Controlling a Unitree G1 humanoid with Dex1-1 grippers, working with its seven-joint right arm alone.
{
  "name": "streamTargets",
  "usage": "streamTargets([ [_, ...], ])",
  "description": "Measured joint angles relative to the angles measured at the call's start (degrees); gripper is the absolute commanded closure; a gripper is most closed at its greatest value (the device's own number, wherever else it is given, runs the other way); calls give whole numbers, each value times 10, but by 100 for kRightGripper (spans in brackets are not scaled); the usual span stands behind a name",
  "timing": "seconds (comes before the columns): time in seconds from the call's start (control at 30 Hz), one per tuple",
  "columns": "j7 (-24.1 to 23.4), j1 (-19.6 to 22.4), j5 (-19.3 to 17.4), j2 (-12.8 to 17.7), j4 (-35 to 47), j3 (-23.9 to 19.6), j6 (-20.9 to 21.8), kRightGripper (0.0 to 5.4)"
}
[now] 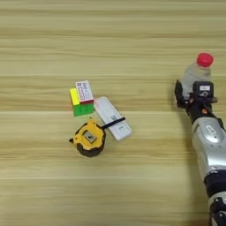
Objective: Move the objects on the table
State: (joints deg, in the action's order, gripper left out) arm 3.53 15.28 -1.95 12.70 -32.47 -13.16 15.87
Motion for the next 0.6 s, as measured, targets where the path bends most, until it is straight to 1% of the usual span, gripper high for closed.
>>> streamTargets([
  [0.17, -6, 0, -4, 14, -16, -15, 12, 223],
  [0.4, -7, 0, -5, 24, -33, -25, 26, 223],
  [0.47, -7, 0, -5, 24, -34, -25, 27, 184],
  [0.5, -7, 0, -5, 24, -34, -25, 28, 181],
  [0.6, -8, 0, -5, 24, -36, -25, 28, 139],
])
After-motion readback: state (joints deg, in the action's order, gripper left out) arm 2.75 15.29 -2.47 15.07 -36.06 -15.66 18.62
